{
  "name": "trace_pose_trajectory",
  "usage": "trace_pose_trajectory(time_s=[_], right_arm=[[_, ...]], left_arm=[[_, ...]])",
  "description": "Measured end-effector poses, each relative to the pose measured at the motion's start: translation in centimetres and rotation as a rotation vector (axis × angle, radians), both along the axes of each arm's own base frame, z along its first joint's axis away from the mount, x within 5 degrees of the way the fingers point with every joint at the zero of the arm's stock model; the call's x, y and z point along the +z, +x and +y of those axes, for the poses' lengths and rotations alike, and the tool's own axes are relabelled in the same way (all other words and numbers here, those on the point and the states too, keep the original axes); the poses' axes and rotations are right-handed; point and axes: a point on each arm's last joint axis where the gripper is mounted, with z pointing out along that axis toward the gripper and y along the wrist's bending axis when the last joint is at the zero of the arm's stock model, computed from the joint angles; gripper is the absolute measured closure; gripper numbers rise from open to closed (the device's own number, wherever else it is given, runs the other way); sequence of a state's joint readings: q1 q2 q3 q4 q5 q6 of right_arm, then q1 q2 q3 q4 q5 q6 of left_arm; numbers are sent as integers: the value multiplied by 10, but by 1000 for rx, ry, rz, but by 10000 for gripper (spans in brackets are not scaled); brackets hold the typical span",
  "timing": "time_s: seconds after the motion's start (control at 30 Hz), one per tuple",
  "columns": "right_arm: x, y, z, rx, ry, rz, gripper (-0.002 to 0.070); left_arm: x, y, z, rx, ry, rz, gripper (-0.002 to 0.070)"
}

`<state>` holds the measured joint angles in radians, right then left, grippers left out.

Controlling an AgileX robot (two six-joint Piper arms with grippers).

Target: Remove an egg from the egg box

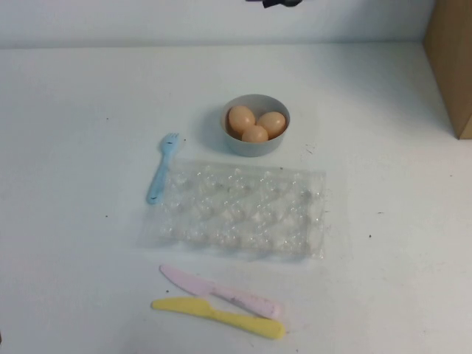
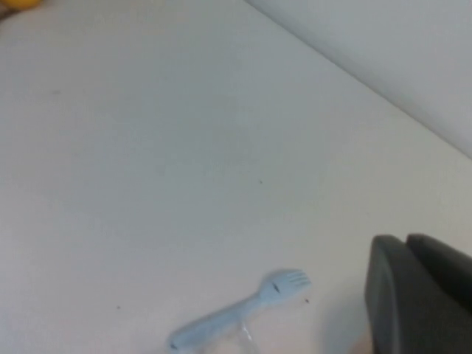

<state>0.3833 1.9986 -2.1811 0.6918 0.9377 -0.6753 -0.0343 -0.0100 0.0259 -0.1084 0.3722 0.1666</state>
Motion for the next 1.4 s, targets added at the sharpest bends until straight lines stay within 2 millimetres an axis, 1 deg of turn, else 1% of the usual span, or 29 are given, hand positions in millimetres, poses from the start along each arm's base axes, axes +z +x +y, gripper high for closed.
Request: trace_pose_trajectory(time_s=[0.07, 0.1, 0.13, 0.17, 0.27, 0.33, 0.37, 0.4, 0.43, 0.6, 0.63, 0.67, 0.83, 1.07, 1.13, 1.2, 1.4], right_arm=[[17, -20, -5, 30, 40, -31, 691], [19, -28, -7, 31, 62, -30, 691], [26, -39, -12, 27, 79, -51, 691], [23, -45, -15, 13, 88, -47, 692], [25, -71, -30, -63, 143, -94, 692], [25, -93, -43, -113, 173, -128, 692], [28, -106, -49, -128, 183, -158, 692], [23, -115, -54, -145, 185, -160, 692], [26, -129, -62, -169, 200, -193, 692], [14, -177, -89, -242, 202, -249, 692], [11, -190, -94, -249, 206, -257, 692], [9, -195, -97, -253, 208, -263, 692], [-4, -240, -117, -268, 222, -297, 692], [-22, -293, -140, -275, 230, -386, 692], [-28, -307, -146, -273, 229, -417, 692], [-36, -317, -150, -272, 214, -443, 692], [-59, -342, -161, -270, 193, -499, 692]], left_arm=[[0, 0, 0, 0, 0, 0, 680], [0, 0, 0, 0, 0, 0, 680], [0, 0, 0, 0, 0, 0, 680], [0, 0, 0, 0, 0, 0, 680], [0, 0, 0, 0, 0, 0, 680], [0, 0, 0, 0, 0, 0, 680], [0, 0, 0, 0, 0, 0, 680], [0, 0, 0, 0, 0, 0, 680], [0, 0, 0, 0, 0, 0, 679], [0, 0, 0, 0, 0, 0, 680], [0, 0, 0, 0, 0, 0, 680], [0, 0, 0, 0, 0, 0, 679], [0, 0, 0, 0, 0, 0, 679], [0, 0, 0, 0, 0, 0, 680], [0, 0, 0, 0, 0, 0, 680], [0, 0, 0, 0, 0, 0, 680], [0, 0, 0, 0, 0, 0, 679]])
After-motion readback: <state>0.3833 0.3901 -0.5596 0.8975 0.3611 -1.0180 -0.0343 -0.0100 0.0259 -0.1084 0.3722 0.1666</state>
